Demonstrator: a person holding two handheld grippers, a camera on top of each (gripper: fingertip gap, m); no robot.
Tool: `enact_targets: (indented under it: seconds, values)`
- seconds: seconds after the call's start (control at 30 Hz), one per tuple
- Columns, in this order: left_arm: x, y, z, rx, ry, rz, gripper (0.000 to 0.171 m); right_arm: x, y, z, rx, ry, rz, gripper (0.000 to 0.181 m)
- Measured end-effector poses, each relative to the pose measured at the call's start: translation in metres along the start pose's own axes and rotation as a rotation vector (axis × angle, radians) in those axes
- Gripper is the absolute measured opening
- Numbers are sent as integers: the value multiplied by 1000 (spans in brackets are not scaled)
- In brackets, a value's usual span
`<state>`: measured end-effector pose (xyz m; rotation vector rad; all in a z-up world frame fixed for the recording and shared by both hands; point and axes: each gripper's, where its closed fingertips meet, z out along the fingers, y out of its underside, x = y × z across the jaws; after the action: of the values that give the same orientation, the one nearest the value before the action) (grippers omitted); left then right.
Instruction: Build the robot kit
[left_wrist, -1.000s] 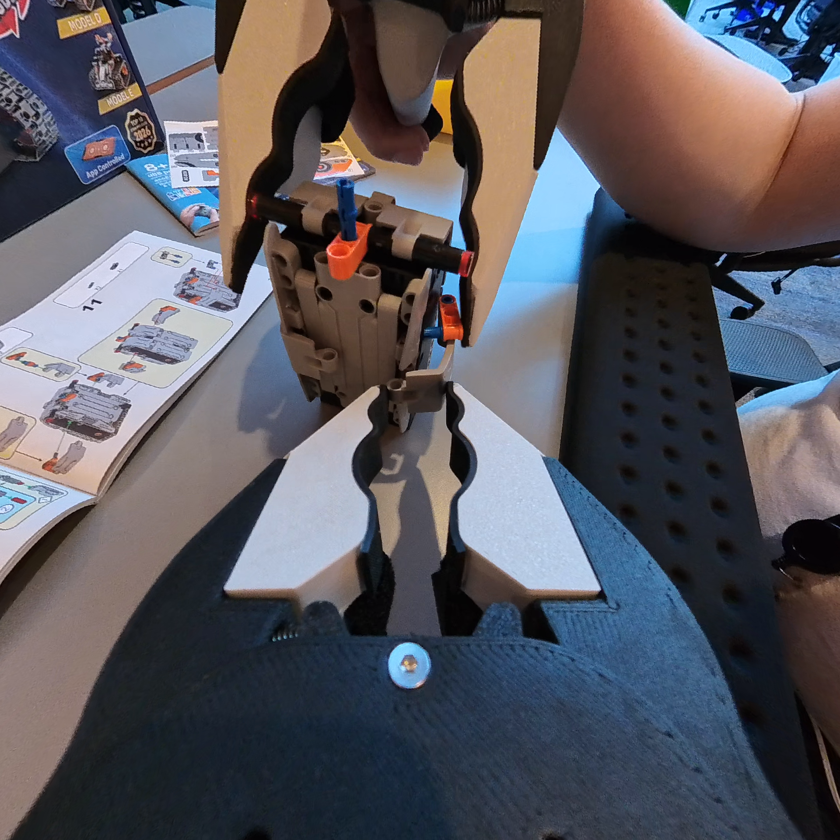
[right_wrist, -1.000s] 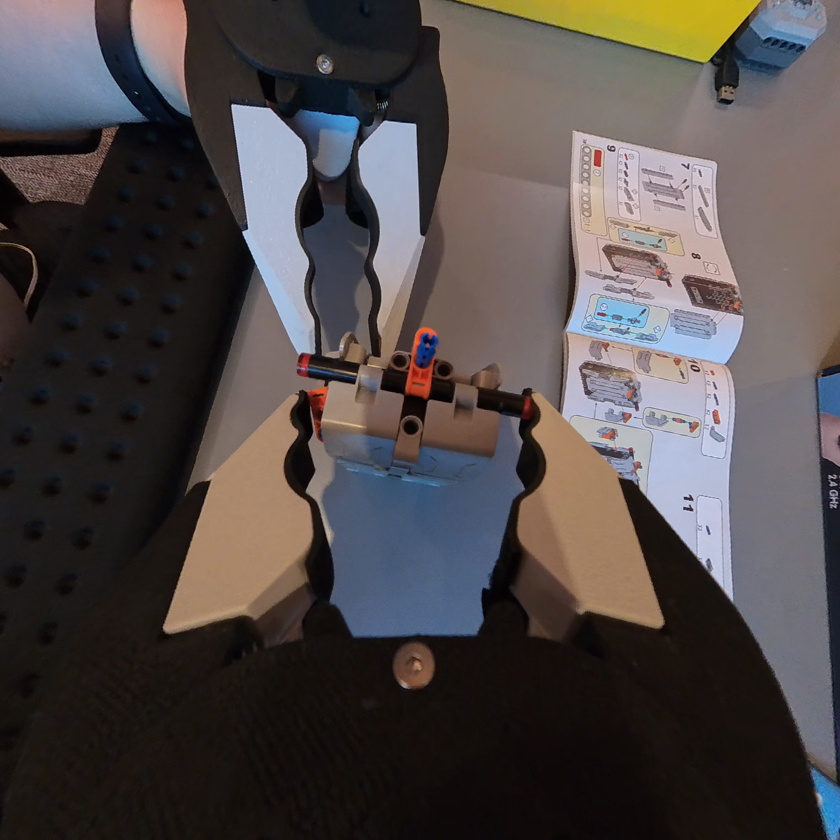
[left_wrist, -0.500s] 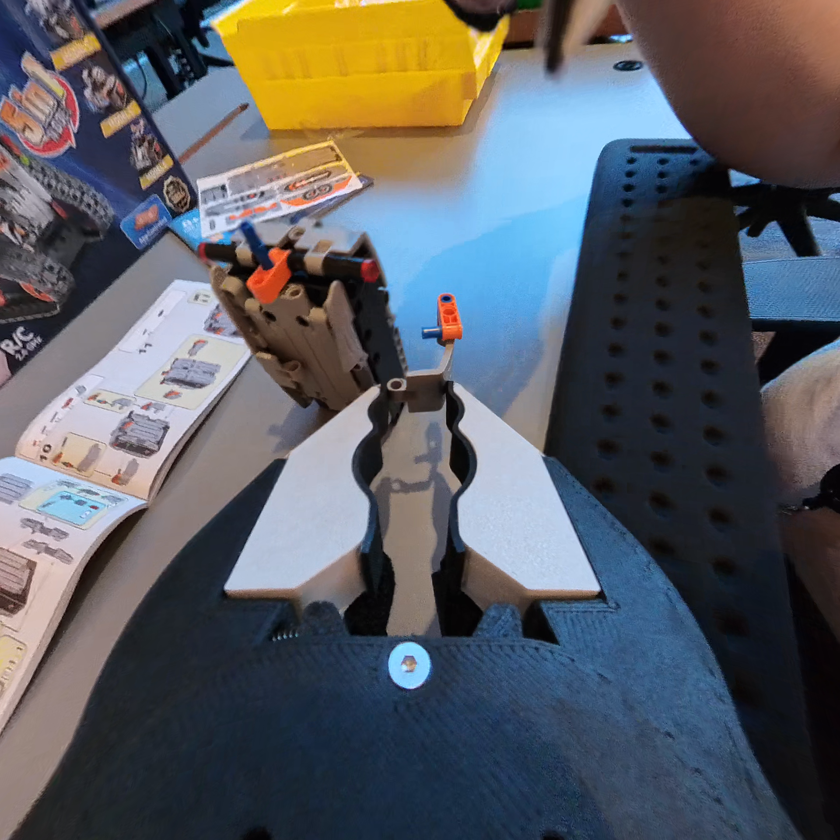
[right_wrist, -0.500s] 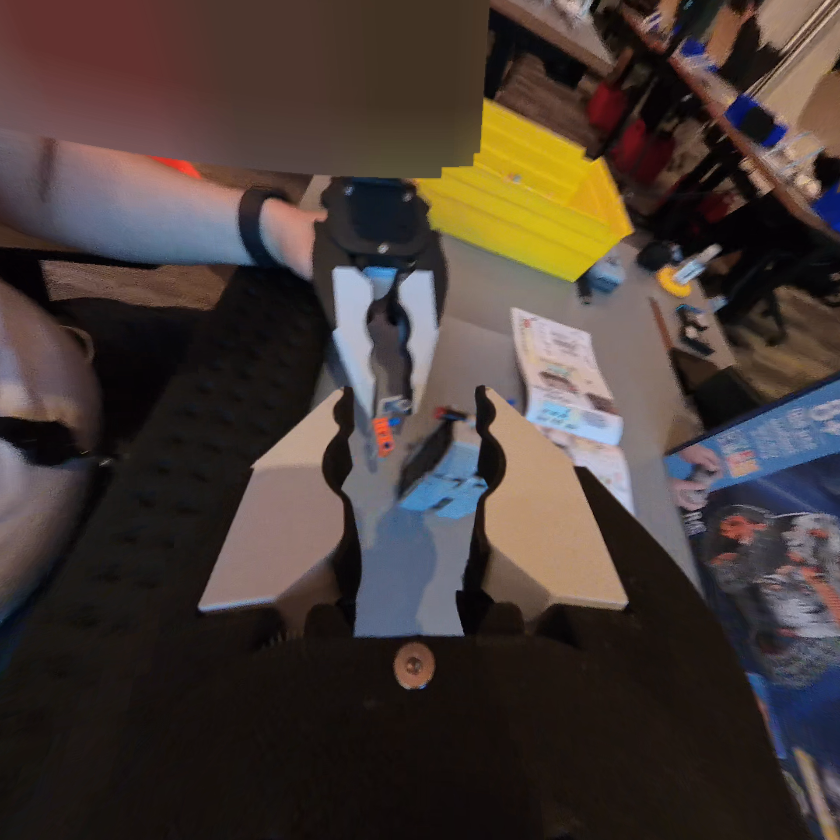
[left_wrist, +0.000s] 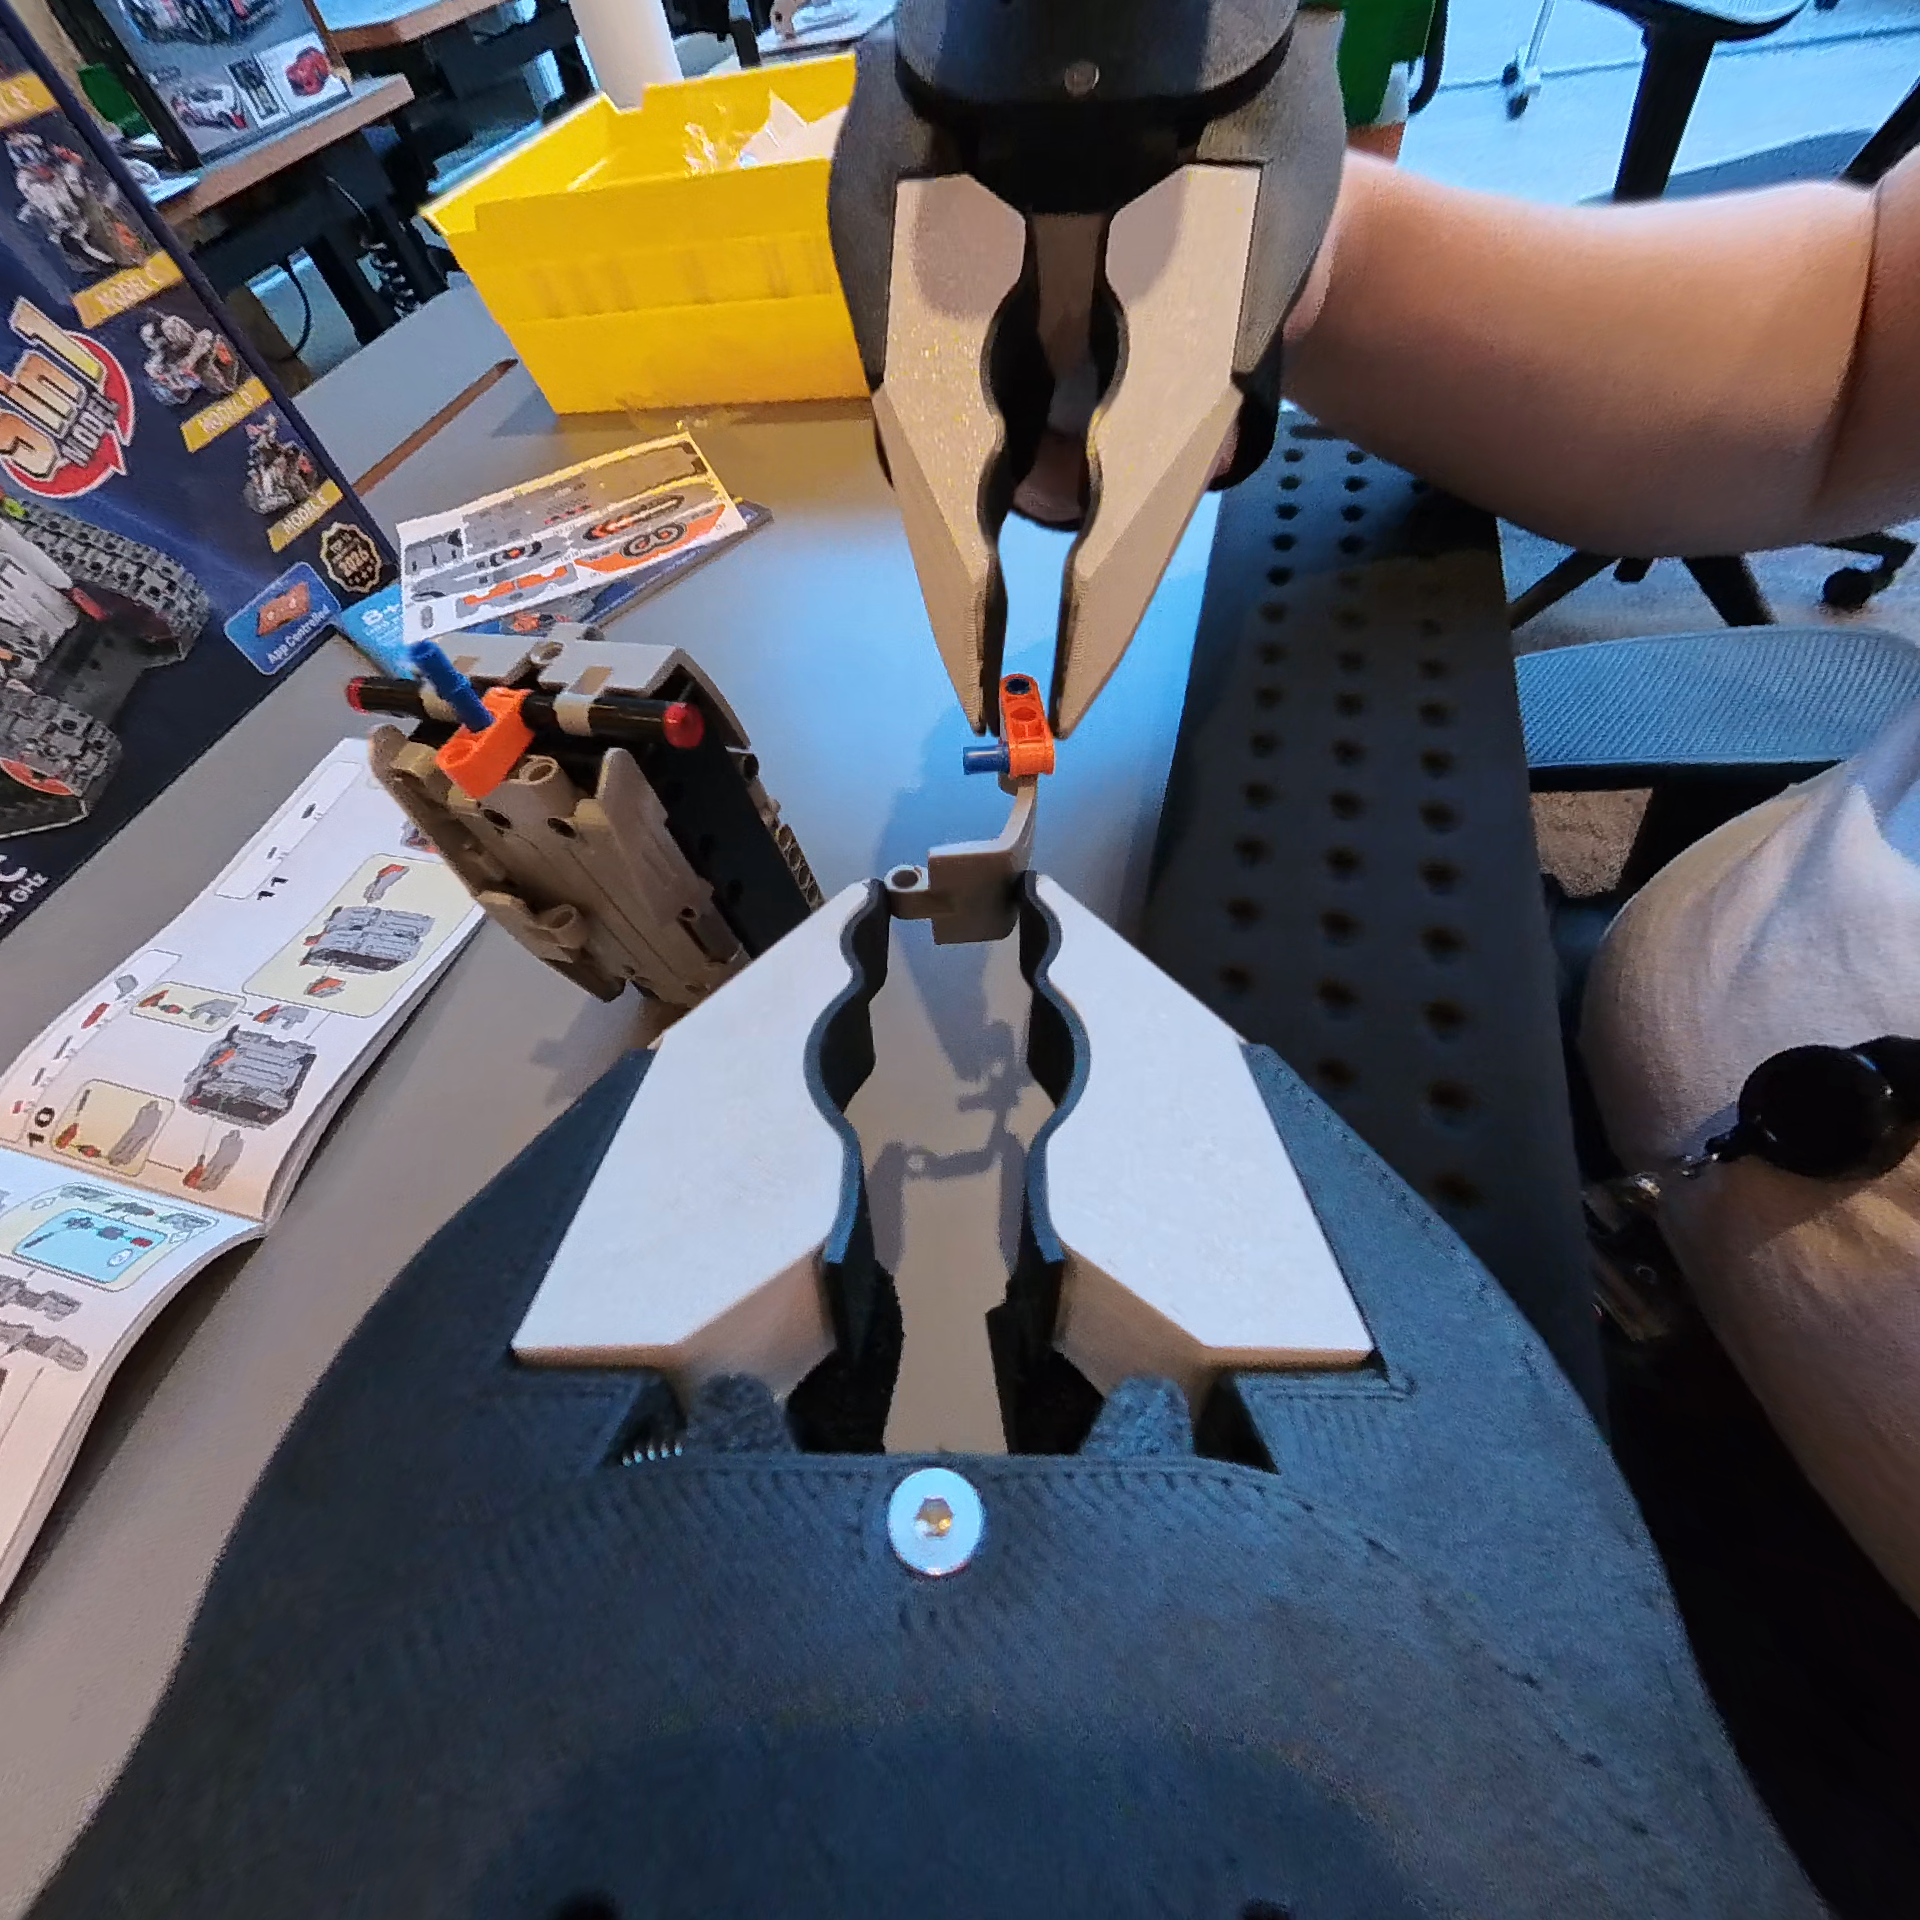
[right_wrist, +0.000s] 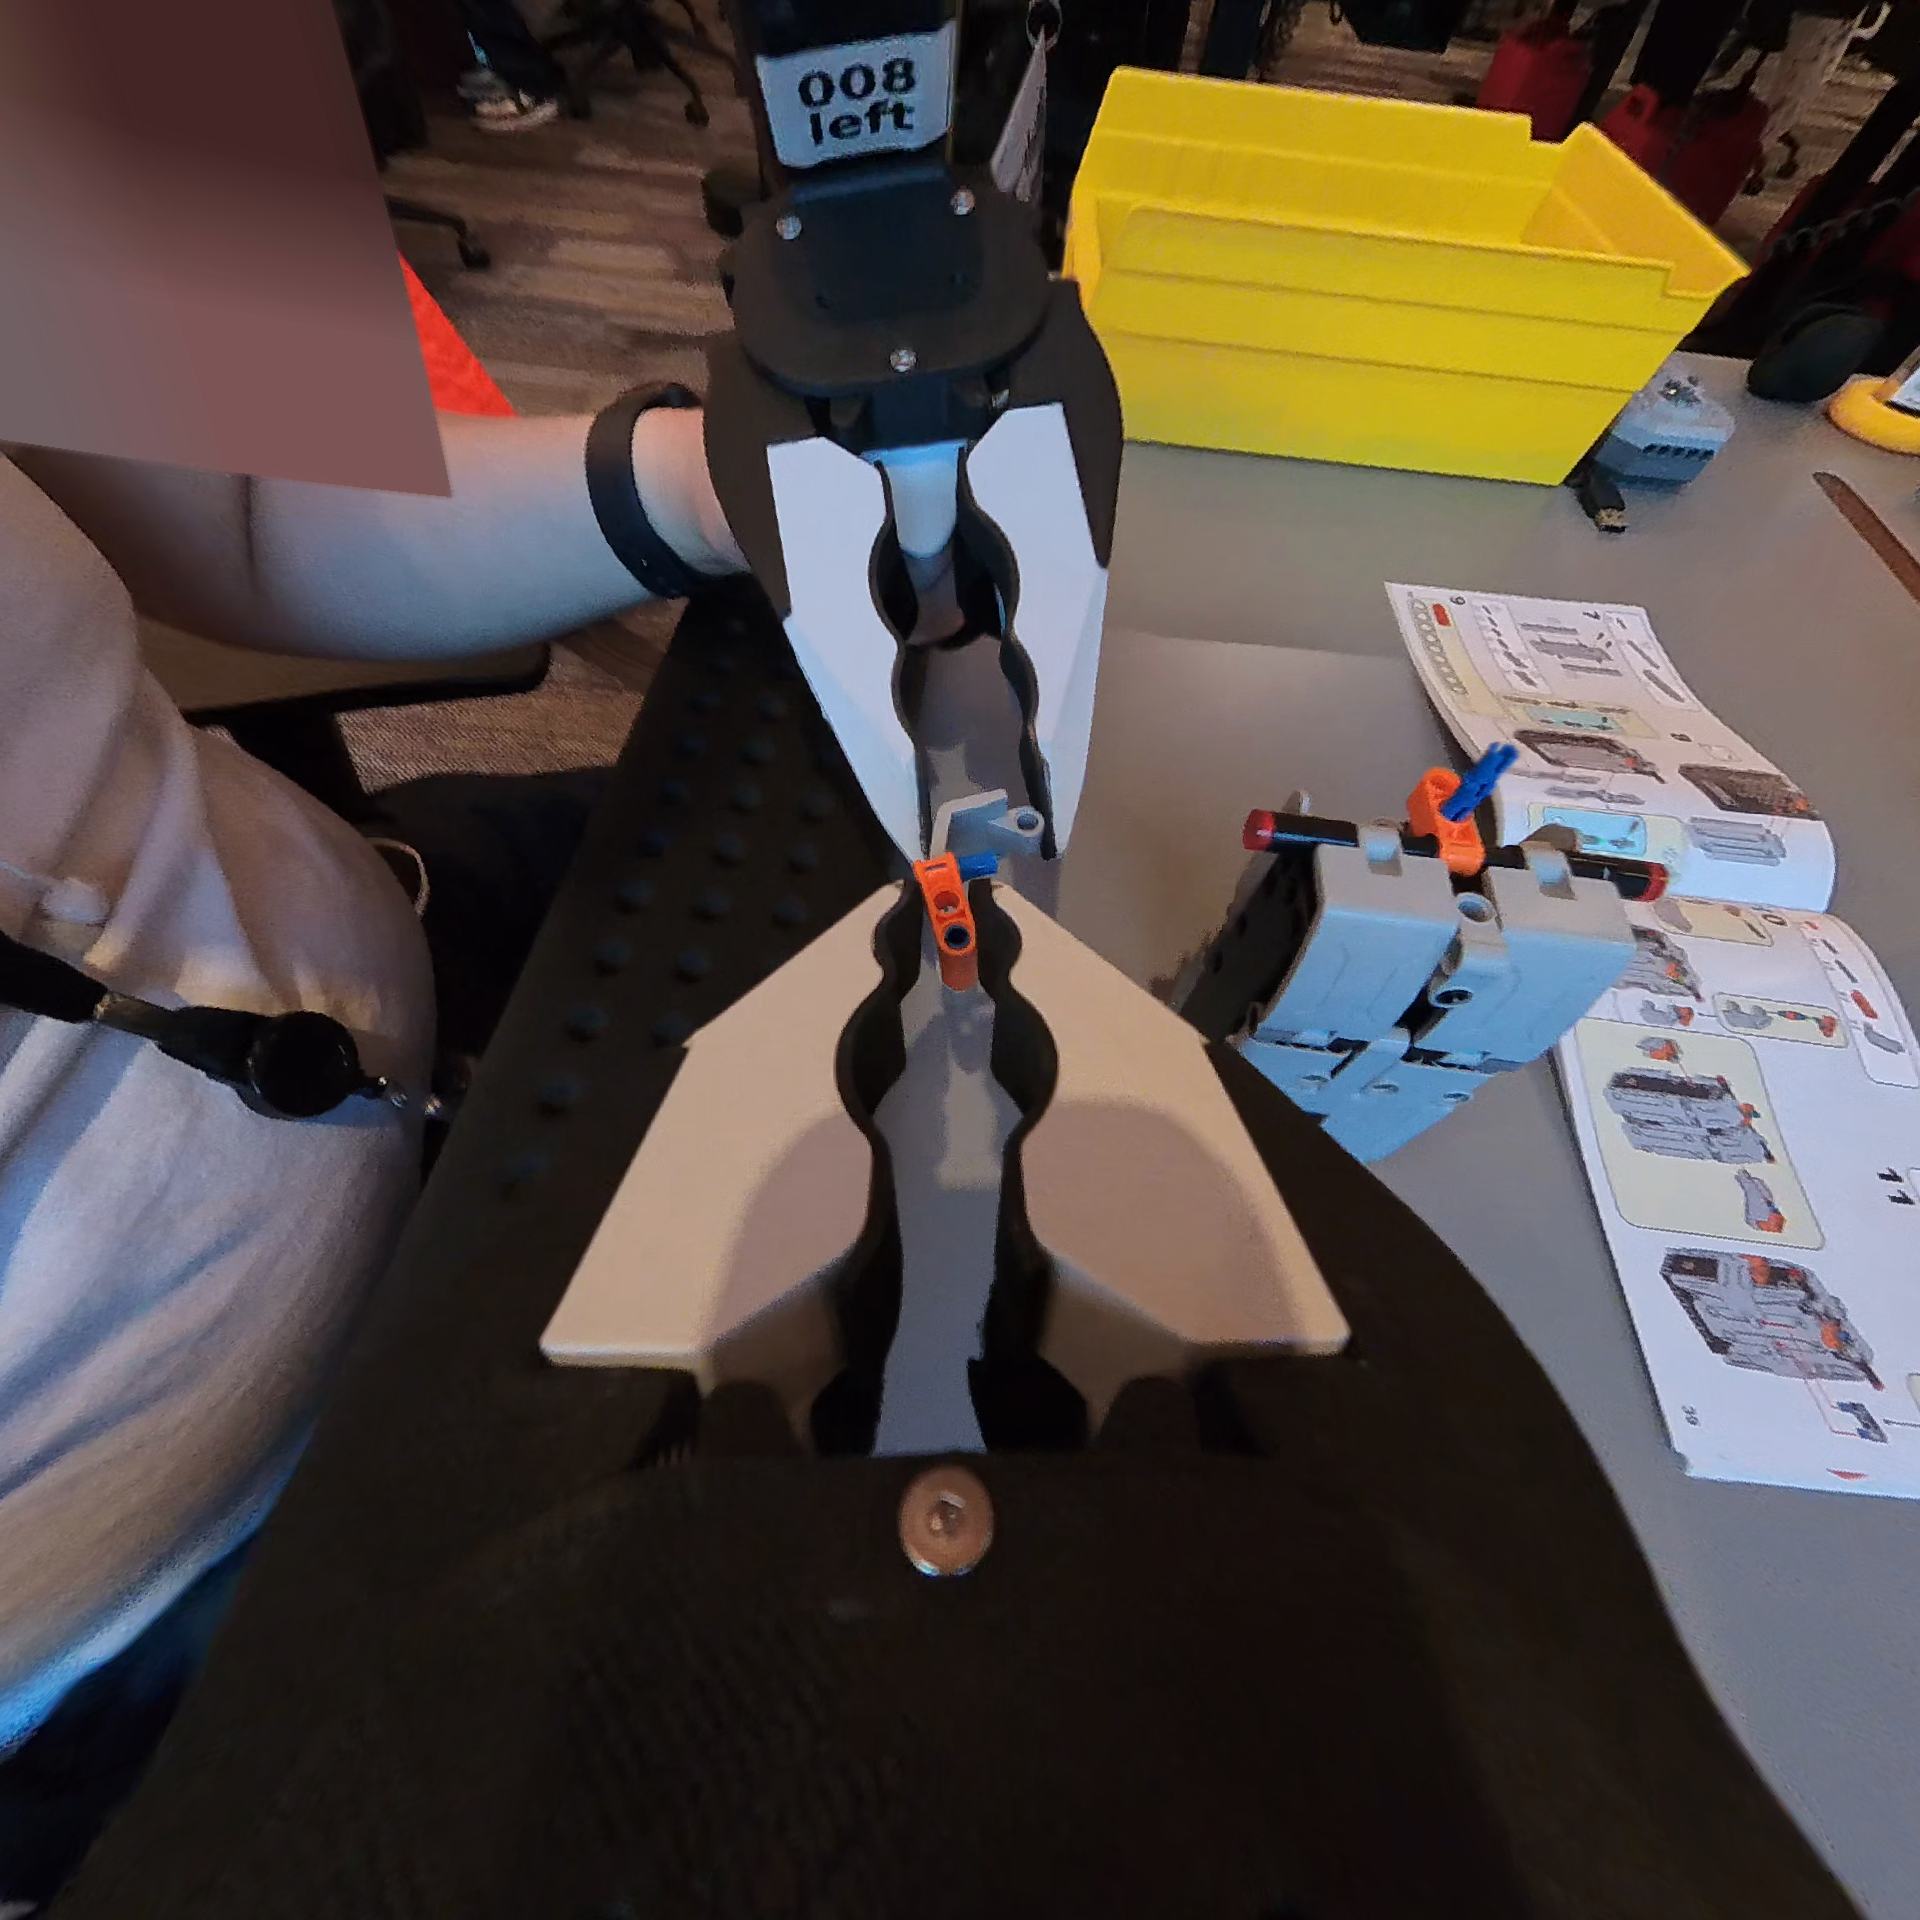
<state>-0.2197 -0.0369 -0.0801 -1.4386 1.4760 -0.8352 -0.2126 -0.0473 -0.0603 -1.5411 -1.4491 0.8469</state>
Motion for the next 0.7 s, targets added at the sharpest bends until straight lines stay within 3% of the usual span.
enact_targets:
  seconds: [0.5, 0.7]
  values:
    - [-11, 8, -7, -29, -233, -160, 23, 27, 3, 10, 117, 281, 144, 7]
    - [-9, 4, -7, -20, -357, -224, 23, 35, 5, 8, 173, 355, 283, 8]
